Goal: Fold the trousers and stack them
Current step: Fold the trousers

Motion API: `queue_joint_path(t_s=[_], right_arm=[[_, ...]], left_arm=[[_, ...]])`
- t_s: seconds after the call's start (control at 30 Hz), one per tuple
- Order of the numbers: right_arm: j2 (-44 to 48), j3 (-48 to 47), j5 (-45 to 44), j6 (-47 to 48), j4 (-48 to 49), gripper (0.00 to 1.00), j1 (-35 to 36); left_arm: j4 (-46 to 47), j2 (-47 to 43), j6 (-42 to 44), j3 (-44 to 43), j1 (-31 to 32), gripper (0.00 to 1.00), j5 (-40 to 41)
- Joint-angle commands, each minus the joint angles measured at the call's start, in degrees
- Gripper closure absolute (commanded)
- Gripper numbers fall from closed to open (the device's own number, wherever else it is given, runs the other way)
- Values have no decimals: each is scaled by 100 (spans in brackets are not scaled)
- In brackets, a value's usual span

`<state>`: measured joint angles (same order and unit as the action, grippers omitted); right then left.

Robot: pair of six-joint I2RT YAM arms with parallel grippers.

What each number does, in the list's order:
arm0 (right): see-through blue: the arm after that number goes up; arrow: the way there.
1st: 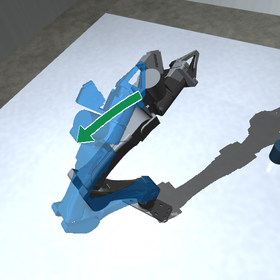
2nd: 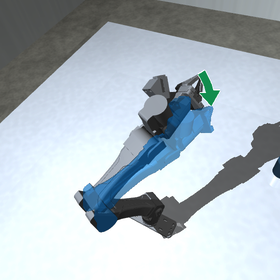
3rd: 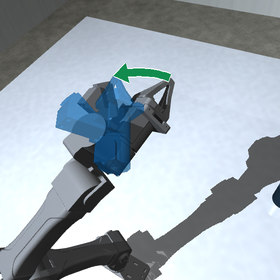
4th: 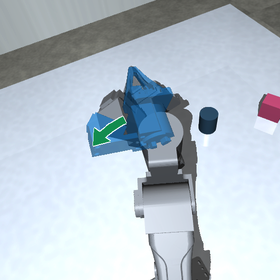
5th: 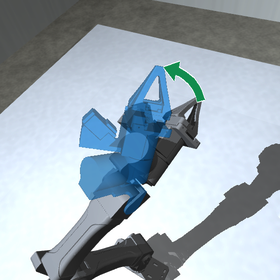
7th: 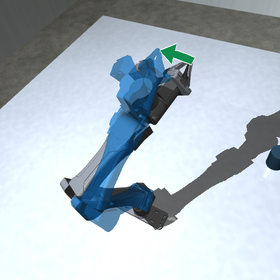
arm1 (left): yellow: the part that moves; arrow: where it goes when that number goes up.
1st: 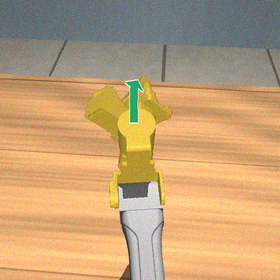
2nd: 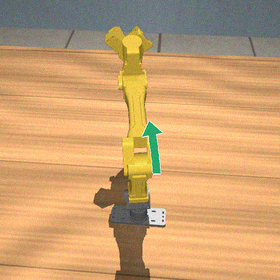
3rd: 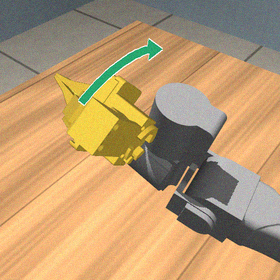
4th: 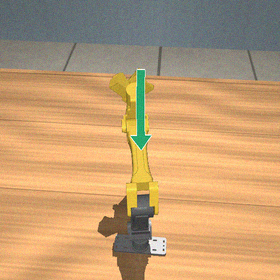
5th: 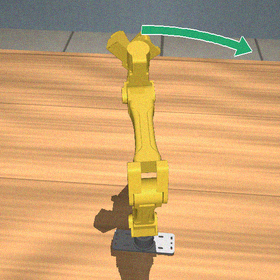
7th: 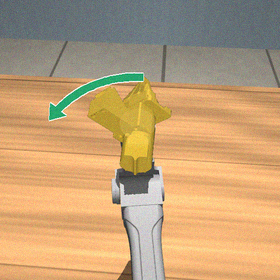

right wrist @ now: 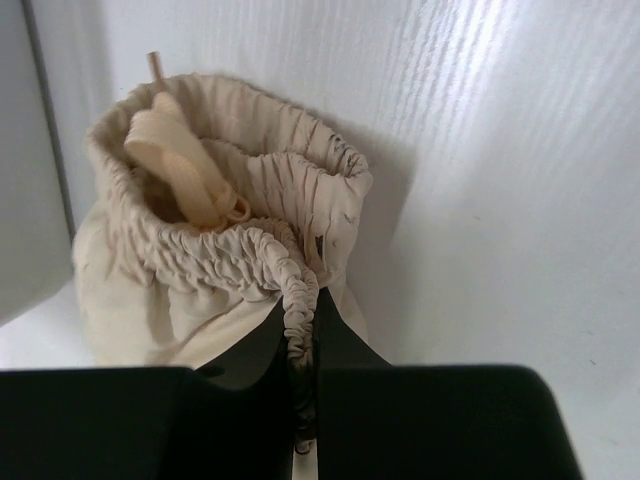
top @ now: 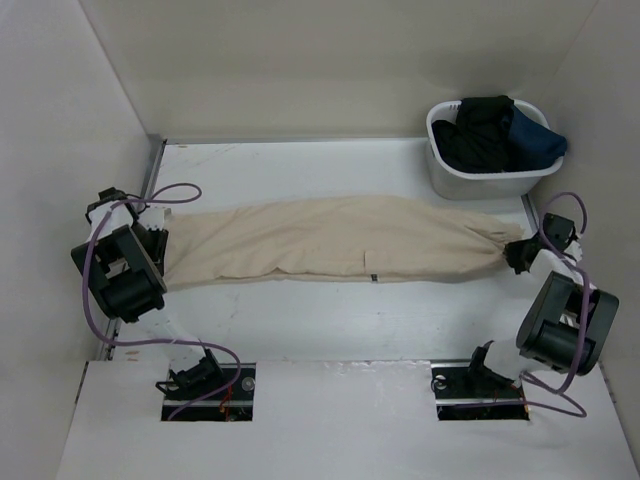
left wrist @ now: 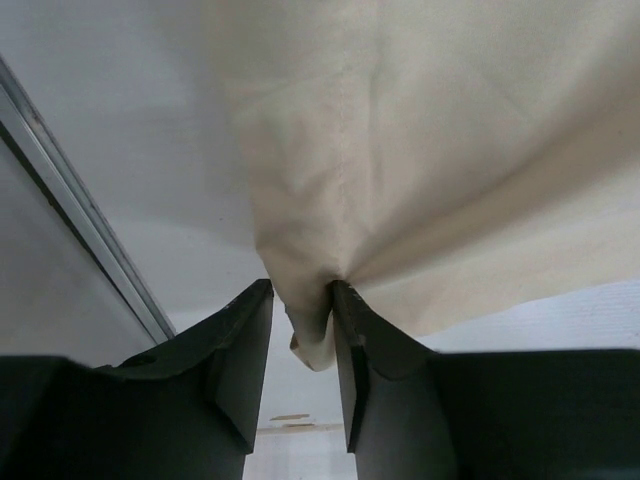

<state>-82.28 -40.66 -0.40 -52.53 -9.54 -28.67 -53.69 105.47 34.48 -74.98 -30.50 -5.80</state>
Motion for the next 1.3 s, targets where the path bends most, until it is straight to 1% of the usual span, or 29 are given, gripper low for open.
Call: queue_joint_path(t_s=[0.0,0.13,0.23,0.33,0.4,0.5,0.6,0.67,0.77,0.8,0.87,0.93,1.03,1.07,1.17,1.27], right_arm=[[624,-29,-153,251,-188,100,-222],[889,189,66,384,-338,100,-539],[994,576,312,340,-303,100,-618],[1529,797,260,296,-329,100,-583],[1924,640,94,480,-539,100,-522],[2312,157,-415,883,-1004,100,-321],[2532,-440,-916,1629,-1278,100,-22],[2638,-853,-1337,2271,-1462,100,320],[2787,-1337,-1682,3247,-1524,100,996],[2814,-1513,-1787,3580,-1542,100,1364],[2770,-1829,-2015,4117,-1560,100,2286],[2569,-2093,-2532,4408,-1586,100,3419],[1833,-2454,-3306,4655,-1586,100,5124],[1499,-2594,-3482,4690,-1577,100,5573],[383,-3077,-3721,4735,-1490,100,6559],[-707,-3701,-3818,4656,-1480,100,7228]], left_arm=[[60,-562,374,-8,136,67,0],[78,-712,498,-69,224,60,0],[34,-668,507,-314,224,60,61],[25,-659,481,-631,259,60,149],[34,-677,463,-798,382,58,124],[104,-555,472,-904,707,56,114],[131,-212,411,-1027,971,56,167],[131,7,306,-1141,1059,57,228],[131,193,200,-1194,1112,56,299],[131,280,191,-1186,1129,56,299],[140,395,191,-1151,1165,57,325],[218,500,121,-1081,1173,57,395],[298,527,42,-931,1226,57,317],[324,518,33,-870,1278,57,264],[412,492,41,-720,1437,58,185],[447,553,33,-676,1499,63,185]])
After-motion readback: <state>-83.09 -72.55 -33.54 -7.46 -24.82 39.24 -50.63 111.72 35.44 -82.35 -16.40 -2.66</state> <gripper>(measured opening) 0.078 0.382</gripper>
